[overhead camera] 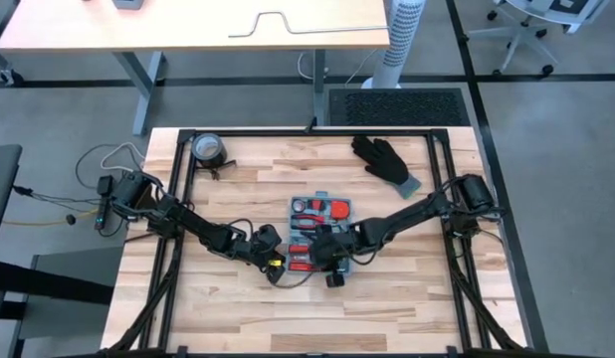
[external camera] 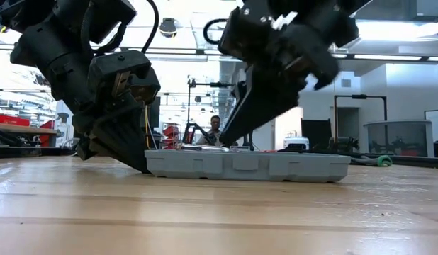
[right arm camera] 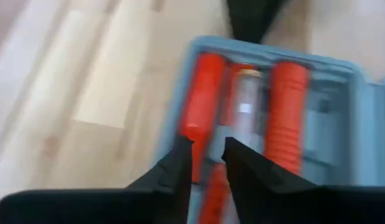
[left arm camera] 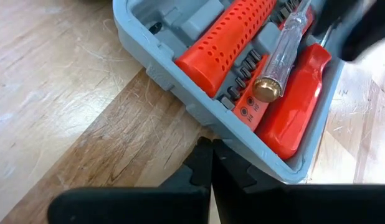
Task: Prefit tool cases
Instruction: Put the transparent screwdriver into the gray toolbox
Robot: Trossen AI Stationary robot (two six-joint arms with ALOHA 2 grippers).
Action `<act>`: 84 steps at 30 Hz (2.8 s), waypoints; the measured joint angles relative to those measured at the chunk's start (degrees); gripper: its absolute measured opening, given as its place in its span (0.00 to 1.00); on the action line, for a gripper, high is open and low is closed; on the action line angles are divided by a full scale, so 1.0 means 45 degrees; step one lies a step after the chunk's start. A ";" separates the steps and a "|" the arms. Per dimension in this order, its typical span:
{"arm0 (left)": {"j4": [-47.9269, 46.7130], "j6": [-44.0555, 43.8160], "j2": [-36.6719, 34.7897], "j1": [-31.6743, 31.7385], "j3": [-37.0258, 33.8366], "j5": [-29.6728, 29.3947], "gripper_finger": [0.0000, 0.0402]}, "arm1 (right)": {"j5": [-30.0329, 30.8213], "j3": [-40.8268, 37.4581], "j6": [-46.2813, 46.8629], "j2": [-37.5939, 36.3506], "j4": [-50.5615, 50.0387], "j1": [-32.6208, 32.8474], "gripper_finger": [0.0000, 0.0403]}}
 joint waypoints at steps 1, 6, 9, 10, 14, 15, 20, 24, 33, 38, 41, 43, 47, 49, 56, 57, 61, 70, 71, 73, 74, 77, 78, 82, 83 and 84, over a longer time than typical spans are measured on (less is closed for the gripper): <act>-0.0004 -0.0005 0.0000 0.0000 0.0000 -0.0023 0.00 | 0.0103 -0.0018 0.0016 0.0033 0.0043 -0.0007 0.27; -0.0002 -0.0033 0.0000 0.0000 0.0000 -0.0082 0.00 | 0.0361 -0.0004 0.0145 0.0364 0.0549 -0.0212 0.35; -0.0001 -0.0063 0.0000 -0.0011 0.0000 -0.0098 0.00 | 0.0376 0.0039 0.0204 0.0335 0.0816 -0.0286 0.38; -0.0005 -0.0063 0.0000 -0.0020 0.0000 -0.0118 0.00 | 0.0376 0.0039 0.0108 0.0335 0.0806 -0.0300 0.38; 0.0000 -0.0073 0.0000 -0.0024 0.0000 -0.0136 0.00 | 0.0377 0.0057 0.0092 0.0666 0.0940 -0.0279 0.36; 0.0005 -0.0087 0.0000 -0.0024 0.0000 -0.0136 0.00 | 0.0378 0.0058 0.0120 0.0745 0.0869 -0.0266 0.35; -0.0001 -0.0090 0.0000 -0.0024 0.0000 -0.0156 0.00 | 0.0534 0.0074 0.0085 0.1077 0.0737 -0.0102 0.32; -0.0006 -0.0091 0.0000 -0.0024 0.0000 -0.0204 0.00 | 0.0670 0.0108 0.0453 0.1448 0.0327 -0.0082 0.28; -0.0015 -0.0103 0.0000 -0.0024 0.0000 -0.0380 0.00 | 0.1258 0.0085 0.2019 0.1257 -0.0398 -0.0073 0.11; -0.0029 -0.0102 0.0000 -0.0024 0.0000 -0.0388 0.00 | 0.1285 0.0014 0.2163 0.0629 -0.0934 0.0047 0.11; -0.0034 -0.0102 0.0000 -0.0024 0.0000 -0.0393 0.00 | 0.1281 -0.0004 0.2168 0.0255 -0.1503 0.0088 0.11; -0.0041 -0.0097 0.0000 -0.0024 0.0000 -0.0393 0.00 | 0.1276 -0.0018 0.2171 -0.0001 -0.1859 0.0088 0.11; -0.0064 -0.0096 0.0000 -0.0024 0.0001 -0.0428 0.00 | 0.1276 -0.0034 0.2166 -0.0433 -0.2035 0.0092 0.11; -0.0068 -0.0046 0.0003 -0.0024 0.0005 -0.0460 0.00 | 0.1276 -0.0024 0.2162 -0.0596 -0.1987 0.0087 0.11; -0.0087 0.0097 0.0002 -0.0024 0.0005 -0.0523 0.00 | 0.1232 0.0000 0.1940 -0.0511 -0.1860 -0.0349 0.11; -0.0092 0.0102 0.0000 -0.0024 0.0004 -0.0540 0.00 | 0.1237 0.0000 0.1852 -0.0498 -0.1929 -0.0495 0.11; -0.0097 0.0107 0.0000 -0.0024 0.0003 -0.0554 0.00 | 0.1268 0.0005 0.1607 -0.0500 -0.1798 -0.0997 0.11; -0.0097 0.0087 0.0000 -0.0024 0.0005 -0.0563 0.00 | 0.0597 -0.0080 0.1065 -0.0497 -0.1525 -0.1465 0.11; -0.0101 0.0087 0.0000 -0.0023 0.0005 -0.0563 0.00 | 0.0566 -0.0161 0.1081 -0.0500 -0.1467 -0.1508 0.11; -0.0102 0.0137 0.0000 -0.0019 0.0005 -0.0563 0.00 | 0.0356 -0.0310 0.1296 -0.0273 -0.1300 -0.1581 0.11; -0.0102 0.0141 0.0000 -0.0019 0.0005 -0.0556 0.00 | 0.0215 -0.0342 0.1387 -0.0104 -0.1245 -0.1616 0.11; -0.0119 0.0145 0.0000 -0.0019 0.0002 -0.0558 0.00 | 0.0135 -0.0506 0.1407 0.0106 -0.0934 -0.1619 0.11; -0.0117 0.0145 0.0000 -0.0015 0.0004 -0.0550 0.00 | 0.0243 -0.0496 0.1446 0.0246 -0.0618 -0.1624 0.11; -0.0119 0.0131 0.0000 -0.0015 0.0000 -0.0554 0.00 | 0.0248 -0.0485 0.1813 0.0296 -0.0283 -0.1733 0.13; -0.0121 0.0131 0.0000 -0.0015 0.0000 -0.0552 0.00 | 0.0229 -0.0485 0.1938 0.0296 -0.0282 -0.1744 0.17; -0.0121 0.0131 0.0000 -0.0015 0.0000 -0.0544 0.00 | 0.0241 -0.0488 0.2025 0.0273 -0.0290 -0.1747 0.21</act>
